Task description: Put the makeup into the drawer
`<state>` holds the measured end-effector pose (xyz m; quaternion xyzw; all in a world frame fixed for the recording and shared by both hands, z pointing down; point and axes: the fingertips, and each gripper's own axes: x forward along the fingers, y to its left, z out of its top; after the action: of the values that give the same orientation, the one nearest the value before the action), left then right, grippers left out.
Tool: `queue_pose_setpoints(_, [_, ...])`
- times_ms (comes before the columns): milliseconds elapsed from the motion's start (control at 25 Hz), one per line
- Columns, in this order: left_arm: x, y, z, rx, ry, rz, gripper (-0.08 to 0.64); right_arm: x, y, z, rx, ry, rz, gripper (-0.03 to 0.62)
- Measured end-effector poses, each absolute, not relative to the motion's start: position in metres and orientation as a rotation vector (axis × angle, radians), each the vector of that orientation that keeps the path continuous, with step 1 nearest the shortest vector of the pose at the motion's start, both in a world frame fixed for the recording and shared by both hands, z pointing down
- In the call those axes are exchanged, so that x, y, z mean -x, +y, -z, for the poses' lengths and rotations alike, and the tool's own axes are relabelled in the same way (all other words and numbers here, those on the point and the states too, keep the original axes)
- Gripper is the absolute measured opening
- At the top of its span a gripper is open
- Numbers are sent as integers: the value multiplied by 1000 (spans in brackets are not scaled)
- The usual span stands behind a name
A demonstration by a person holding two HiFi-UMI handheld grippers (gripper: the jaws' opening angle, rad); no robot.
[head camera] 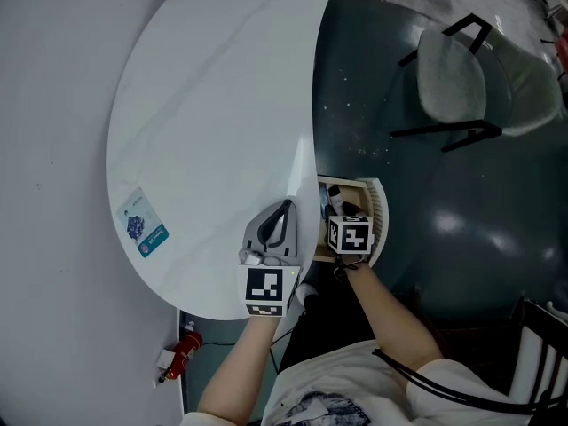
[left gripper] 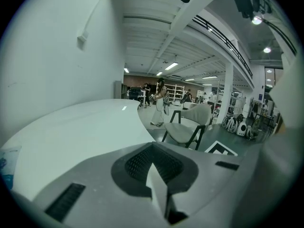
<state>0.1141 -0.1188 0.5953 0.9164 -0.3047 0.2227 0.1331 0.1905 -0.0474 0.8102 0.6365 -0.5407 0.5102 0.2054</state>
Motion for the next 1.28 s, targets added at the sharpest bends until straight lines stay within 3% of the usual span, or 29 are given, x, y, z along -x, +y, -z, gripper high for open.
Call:
queue_pose_setpoints(600, [-48,-54,-525,-2725,-944,-576,35,-152,5,-697,-1890,-1632,-1257,183])
queue_pose_setpoints(1280, [62,-4,-422,-2709,-1167,-389,35,-35,25,-490,-1825,-2100,-862,183])
